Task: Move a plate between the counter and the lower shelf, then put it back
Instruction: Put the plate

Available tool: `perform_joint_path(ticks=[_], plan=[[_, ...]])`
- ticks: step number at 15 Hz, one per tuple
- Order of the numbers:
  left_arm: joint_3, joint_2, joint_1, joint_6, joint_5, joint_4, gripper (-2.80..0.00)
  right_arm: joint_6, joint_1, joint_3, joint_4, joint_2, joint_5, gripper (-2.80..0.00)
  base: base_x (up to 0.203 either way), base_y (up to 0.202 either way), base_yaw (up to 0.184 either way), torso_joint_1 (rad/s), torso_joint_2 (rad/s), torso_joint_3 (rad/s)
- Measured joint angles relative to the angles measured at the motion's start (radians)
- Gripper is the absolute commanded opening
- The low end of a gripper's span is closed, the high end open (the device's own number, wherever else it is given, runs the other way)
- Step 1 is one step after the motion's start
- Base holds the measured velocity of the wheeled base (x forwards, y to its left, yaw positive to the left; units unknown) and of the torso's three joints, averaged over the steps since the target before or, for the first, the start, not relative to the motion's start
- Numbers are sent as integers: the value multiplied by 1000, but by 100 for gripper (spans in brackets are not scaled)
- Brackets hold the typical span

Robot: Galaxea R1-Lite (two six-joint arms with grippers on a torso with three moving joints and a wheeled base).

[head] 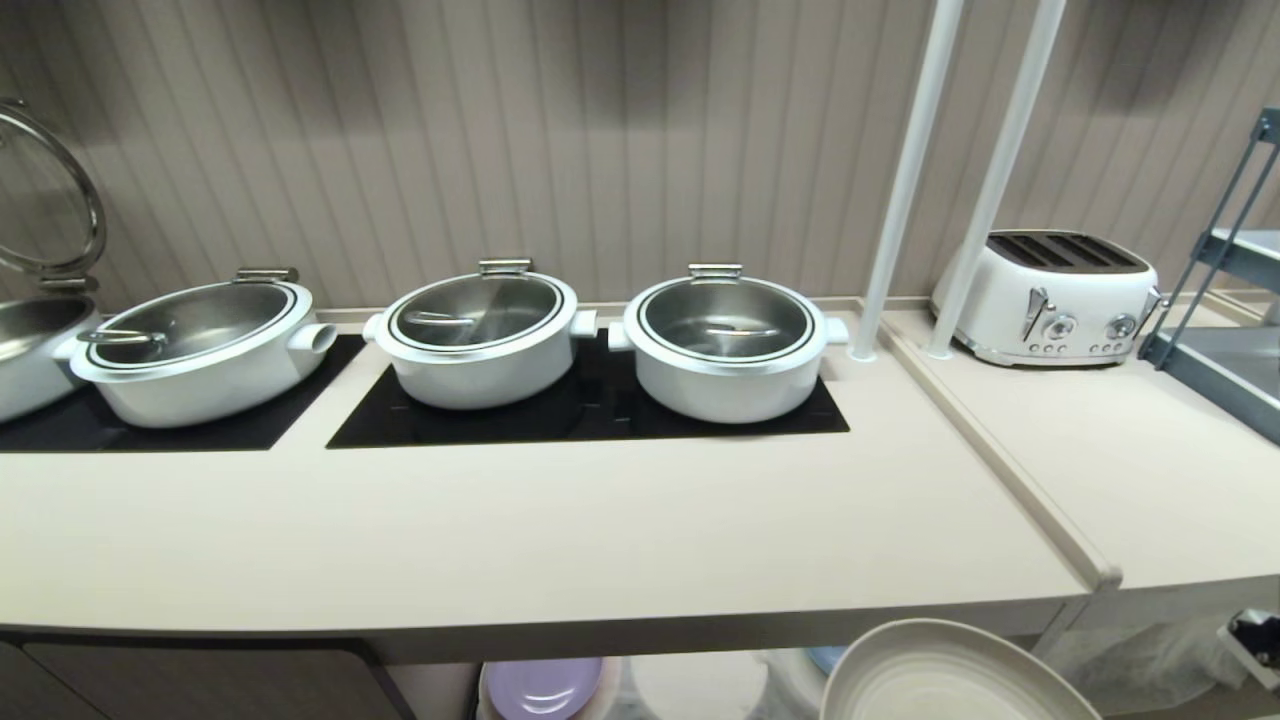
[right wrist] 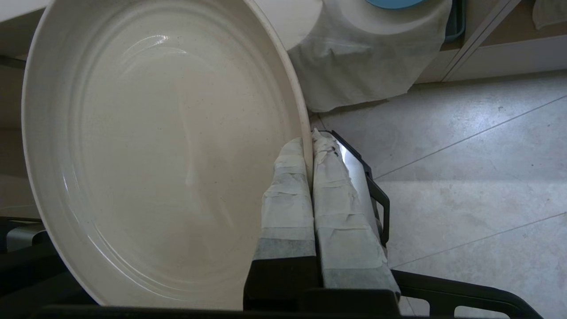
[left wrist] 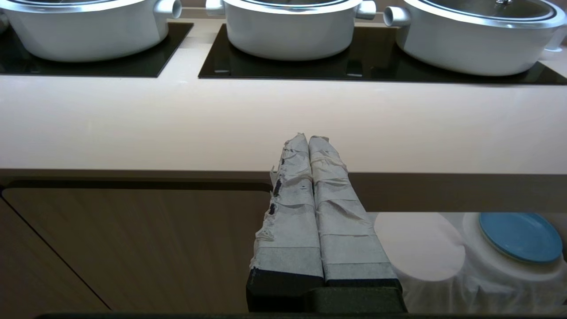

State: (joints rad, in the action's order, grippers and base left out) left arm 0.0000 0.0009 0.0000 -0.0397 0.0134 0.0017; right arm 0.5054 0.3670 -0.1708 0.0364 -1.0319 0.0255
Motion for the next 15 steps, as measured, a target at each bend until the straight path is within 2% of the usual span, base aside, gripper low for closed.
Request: perform_joint_path(ticks=[15], plan=[[0, 0, 0, 0, 0, 0, -280, 3, 10, 4, 0, -2, 0, -280, 0, 0, 0, 0, 0, 0]])
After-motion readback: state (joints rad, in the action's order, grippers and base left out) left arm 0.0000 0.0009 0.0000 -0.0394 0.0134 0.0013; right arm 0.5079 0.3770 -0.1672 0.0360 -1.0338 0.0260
